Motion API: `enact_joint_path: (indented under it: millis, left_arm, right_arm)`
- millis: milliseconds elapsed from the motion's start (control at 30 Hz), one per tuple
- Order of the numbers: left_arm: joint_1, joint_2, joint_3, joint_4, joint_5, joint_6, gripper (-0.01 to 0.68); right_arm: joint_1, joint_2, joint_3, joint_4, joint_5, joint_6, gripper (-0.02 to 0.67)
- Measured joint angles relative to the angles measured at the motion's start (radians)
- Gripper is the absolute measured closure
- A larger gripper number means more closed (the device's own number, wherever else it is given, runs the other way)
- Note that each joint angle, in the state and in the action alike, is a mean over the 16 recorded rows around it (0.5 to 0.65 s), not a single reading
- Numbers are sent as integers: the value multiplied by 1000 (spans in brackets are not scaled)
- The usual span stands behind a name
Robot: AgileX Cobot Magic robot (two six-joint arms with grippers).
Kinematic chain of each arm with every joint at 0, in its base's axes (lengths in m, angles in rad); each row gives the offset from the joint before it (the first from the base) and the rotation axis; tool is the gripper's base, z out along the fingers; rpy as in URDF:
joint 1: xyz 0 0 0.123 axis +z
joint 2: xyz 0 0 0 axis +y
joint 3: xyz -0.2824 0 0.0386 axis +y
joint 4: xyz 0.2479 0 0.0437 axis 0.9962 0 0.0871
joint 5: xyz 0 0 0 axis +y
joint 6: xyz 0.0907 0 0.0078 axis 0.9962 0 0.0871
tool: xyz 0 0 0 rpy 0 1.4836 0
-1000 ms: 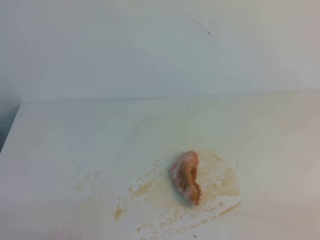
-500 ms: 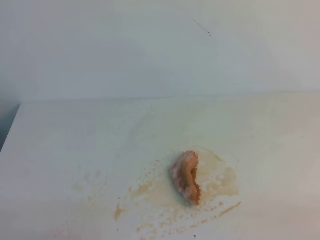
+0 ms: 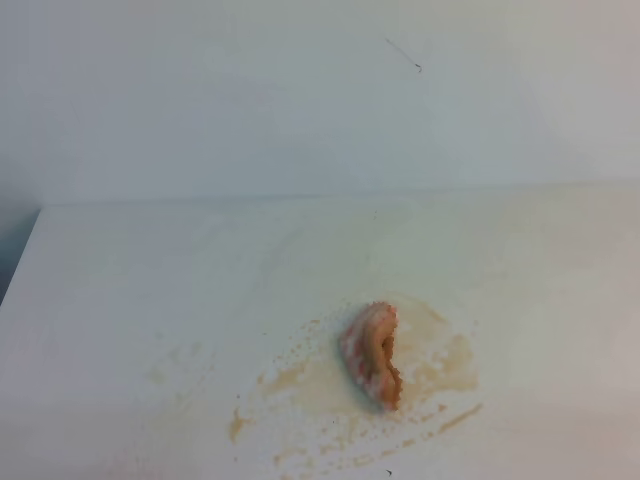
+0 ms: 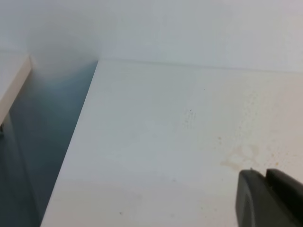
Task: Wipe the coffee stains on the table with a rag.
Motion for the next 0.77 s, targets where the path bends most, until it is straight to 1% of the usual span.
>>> enact_joint_path:
  millis: [767]
  left_arm:
    - [1,0,0,0,0,0,673]
  right_arm:
    - [0,0,0,-1,0,0,651]
